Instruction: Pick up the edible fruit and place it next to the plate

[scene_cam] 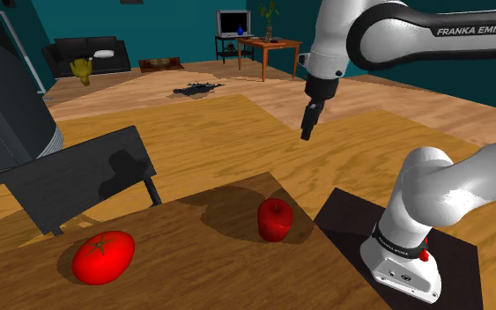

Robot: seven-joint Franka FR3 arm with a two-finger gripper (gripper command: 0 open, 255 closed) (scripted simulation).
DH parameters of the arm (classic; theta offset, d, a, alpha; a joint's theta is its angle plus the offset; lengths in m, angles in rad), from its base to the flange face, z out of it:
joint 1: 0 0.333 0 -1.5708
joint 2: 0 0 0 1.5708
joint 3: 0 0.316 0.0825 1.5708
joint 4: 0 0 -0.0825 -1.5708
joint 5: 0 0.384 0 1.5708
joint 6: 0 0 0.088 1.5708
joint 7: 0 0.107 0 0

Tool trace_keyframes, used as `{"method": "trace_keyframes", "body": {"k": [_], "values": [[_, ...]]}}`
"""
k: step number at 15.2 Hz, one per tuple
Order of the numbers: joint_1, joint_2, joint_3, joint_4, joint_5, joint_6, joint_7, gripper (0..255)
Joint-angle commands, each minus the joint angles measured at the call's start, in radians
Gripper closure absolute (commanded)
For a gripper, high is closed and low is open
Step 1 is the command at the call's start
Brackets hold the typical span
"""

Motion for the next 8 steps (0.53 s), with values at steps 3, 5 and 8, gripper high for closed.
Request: {"method": "trace_keyframes", "body": {"k": [3, 5, 8], "values": [[0.054, 0.009, 0.055, -0.078, 0.060, 0.106, 0.026, 0], [0.082, 0.020, 0.083, -0.112, 0.089, 0.162, 0.038, 0], [0.125, 0.047, 0.128, -0.156, 0.132, 0.250, 0.055, 0]]}}
